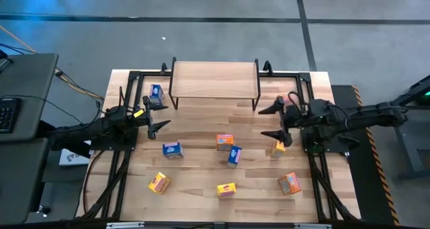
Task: Stack cereal on shelf
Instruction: Put the right blue cereal box on the shelf
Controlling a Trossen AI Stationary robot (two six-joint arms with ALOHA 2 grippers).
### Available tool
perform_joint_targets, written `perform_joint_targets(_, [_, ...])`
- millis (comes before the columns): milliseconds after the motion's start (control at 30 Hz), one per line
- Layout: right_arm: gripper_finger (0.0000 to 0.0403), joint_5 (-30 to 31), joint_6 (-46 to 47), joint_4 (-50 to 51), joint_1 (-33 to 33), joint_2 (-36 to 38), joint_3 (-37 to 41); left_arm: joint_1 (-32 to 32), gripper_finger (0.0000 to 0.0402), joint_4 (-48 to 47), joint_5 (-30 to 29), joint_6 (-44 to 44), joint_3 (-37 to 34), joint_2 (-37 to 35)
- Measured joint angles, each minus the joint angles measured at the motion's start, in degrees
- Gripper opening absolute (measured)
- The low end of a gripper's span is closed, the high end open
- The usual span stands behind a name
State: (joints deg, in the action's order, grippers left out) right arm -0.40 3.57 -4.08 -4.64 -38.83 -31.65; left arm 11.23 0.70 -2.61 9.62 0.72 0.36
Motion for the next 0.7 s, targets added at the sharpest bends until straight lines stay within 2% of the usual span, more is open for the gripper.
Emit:
perform_joint_targets(167, [0.0374,-3.7,-0.1,3.7,0.0,-6.9,-5.8,0.0,0.0281,0.1,-0.7,0.0,0.0,0.0])
perform_joint_targets(333, [0.0373,-8.6,-6.3,3.9,0.0,-12.9,-10.1,0.0,0.0281,0.1,-0.7,0.0,0.0,0.0])
perform_joint_targets(700, [0.0373,-11.1,-20.7,4.8,0.0,-22.1,-14.5,0.0,0.0281,0.2,-0.9,0.0,0.0,0.0])
